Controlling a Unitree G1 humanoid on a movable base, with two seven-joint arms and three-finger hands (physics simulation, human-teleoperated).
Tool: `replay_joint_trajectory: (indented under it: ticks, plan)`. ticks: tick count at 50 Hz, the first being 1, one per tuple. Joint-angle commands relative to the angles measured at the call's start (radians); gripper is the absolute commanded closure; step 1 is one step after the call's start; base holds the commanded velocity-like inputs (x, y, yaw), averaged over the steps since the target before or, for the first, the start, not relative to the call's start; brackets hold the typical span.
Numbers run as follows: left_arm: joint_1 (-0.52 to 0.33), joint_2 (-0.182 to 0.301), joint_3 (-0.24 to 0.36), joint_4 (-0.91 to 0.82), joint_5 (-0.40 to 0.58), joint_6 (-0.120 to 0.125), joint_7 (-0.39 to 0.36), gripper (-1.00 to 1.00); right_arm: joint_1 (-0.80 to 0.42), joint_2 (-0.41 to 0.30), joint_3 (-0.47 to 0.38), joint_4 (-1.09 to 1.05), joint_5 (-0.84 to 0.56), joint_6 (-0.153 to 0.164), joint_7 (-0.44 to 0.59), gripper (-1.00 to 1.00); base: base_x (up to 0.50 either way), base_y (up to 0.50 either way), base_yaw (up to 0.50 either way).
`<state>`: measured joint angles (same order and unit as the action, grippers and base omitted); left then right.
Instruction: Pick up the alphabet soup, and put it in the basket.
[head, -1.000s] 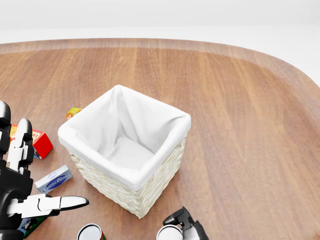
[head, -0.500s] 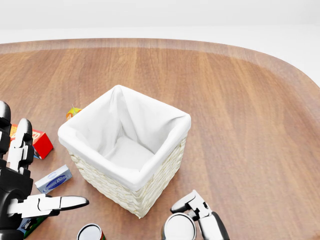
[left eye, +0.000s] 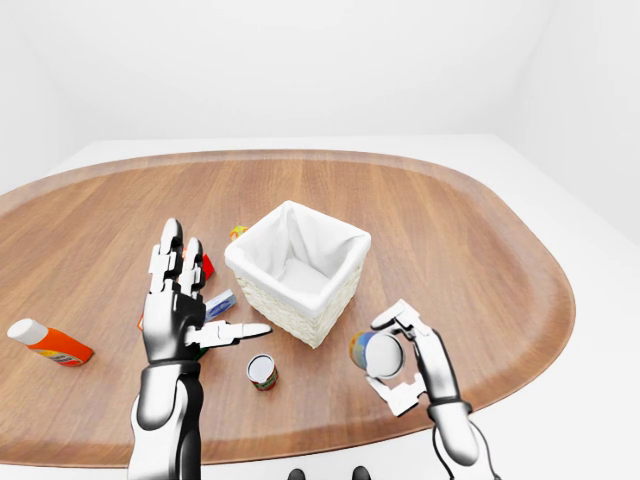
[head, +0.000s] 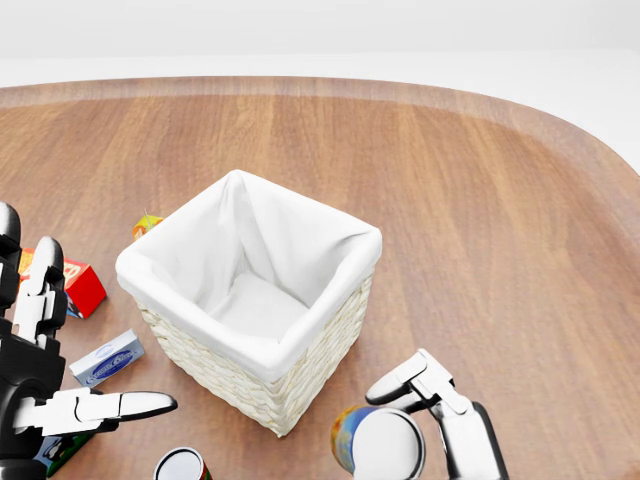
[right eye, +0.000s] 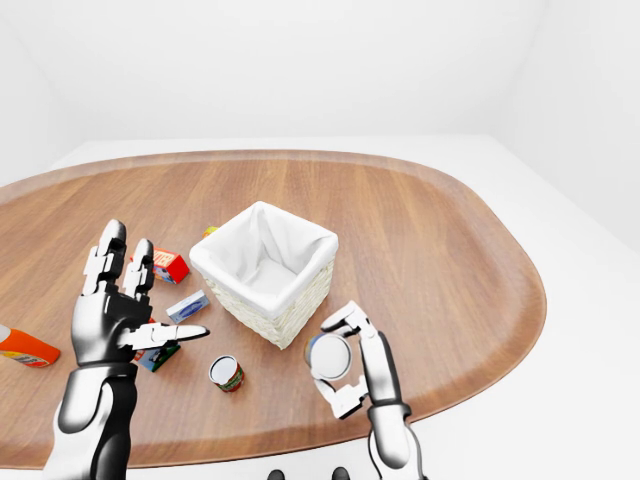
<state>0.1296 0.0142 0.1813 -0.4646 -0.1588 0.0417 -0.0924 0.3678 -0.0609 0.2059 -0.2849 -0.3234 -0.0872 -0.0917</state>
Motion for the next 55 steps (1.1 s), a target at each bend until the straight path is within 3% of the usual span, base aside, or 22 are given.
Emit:
replay_joint_trajectory:
  ticks: [1, 6, 23, 30, 31, 35, 52, 55]
  plan:
    - [0.001, 0.0, 0.0, -0.004, 0.0, 0.003, 0.0, -1.0, 0.029, -0.005, -0.001, -0.136, 0.042, 0.0, -0.03, 1.0, 0.0, 0.0, 0.0]
    - [-0.003, -0.002, -0.008, 0.02, 0.009, -0.014, 0.001, -1.0, 0.024, -0.007, 0.027, -0.174, -0.003, 0.0, -0.045, 1.0, 0.0, 0.0, 0.0]
    - [-0.008, 0.002, -0.014, 0.029, 0.011, -0.014, 0.004, -1.0, -0.097, 0.005, 0.098, -0.413, -0.045, 0.0, -0.001, 1.0, 0.0, 0.0, 0.0]
    - [-0.007, 0.002, -0.011, 0.025, 0.009, -0.011, 0.004, -1.0, -0.167, 0.026, 0.126, -0.489, -0.076, 0.102, 0.025, 1.0, 0.0, 0.0, 0.0]
    - [-0.007, 0.002, -0.012, 0.024, 0.009, -0.011, 0.005, -1.0, -0.189, 0.036, 0.127, -0.503, -0.079, 0.132, 0.033, 1.0, 0.0, 0.0, 0.0]
    - [-0.006, 0.001, -0.013, 0.023, 0.009, -0.01, 0.005, -1.0, -0.258, 0.06, 0.135, -0.489, -0.102, 0.174, 0.047, 1.0, 0.0, 0.0, 0.0]
    - [-0.008, 0.003, -0.007, 0.02, 0.007, -0.006, 0.004, -1.0, -0.493, 0.168, 0.112, -0.287, -0.191, 0.174, 0.091, 1.0, 0.0, 0.0, 0.0]
    - [-0.009, 0.002, -0.007, 0.024, 0.008, -0.009, 0.004, -1.0, -0.529, 0.183, 0.124, -0.251, -0.272, 0.174, 0.09, 1.0, 0.0, 0.0, 0.0]
